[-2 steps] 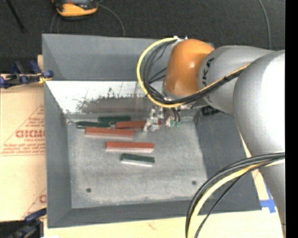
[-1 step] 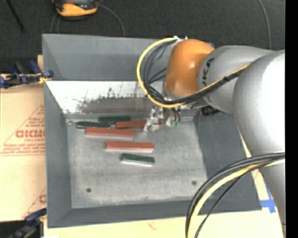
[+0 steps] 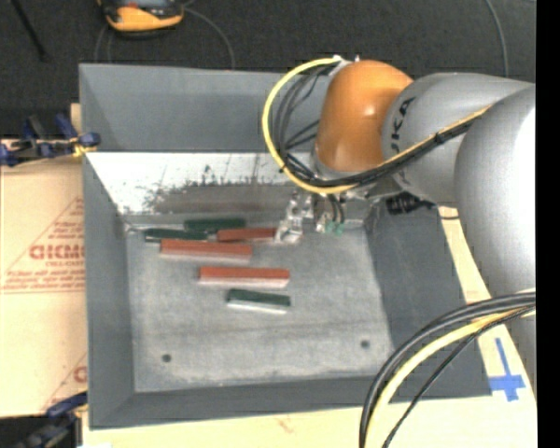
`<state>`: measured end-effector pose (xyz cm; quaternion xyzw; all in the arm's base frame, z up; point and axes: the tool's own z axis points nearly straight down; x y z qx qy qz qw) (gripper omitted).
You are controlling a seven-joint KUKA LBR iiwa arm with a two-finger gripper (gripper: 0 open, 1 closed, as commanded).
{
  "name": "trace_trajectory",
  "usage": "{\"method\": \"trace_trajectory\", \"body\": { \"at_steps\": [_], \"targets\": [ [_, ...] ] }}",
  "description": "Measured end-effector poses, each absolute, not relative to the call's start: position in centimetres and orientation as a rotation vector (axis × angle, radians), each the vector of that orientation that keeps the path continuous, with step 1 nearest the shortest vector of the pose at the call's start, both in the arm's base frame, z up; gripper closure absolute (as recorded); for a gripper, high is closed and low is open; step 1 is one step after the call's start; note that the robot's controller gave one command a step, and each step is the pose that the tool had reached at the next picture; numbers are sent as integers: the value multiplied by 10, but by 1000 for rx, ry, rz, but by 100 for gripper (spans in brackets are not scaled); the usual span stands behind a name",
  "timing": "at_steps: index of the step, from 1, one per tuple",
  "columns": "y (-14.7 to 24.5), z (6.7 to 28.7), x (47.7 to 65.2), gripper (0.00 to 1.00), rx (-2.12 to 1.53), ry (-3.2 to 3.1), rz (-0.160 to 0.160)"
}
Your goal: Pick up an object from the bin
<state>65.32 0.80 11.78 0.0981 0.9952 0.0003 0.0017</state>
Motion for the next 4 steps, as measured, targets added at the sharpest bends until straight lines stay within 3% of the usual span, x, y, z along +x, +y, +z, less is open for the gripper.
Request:
{"method": "trace_trajectory", "body": {
  "at_steps": [1,2,3,4],
  "targets": [
    [15,140,652,100,326,3115,2],
    [7,180,646,100,225,3137,-2],
    [6,183,569,0,606,3081,0],
    [6,184,570,0,604,3080,0]
  ]
}}
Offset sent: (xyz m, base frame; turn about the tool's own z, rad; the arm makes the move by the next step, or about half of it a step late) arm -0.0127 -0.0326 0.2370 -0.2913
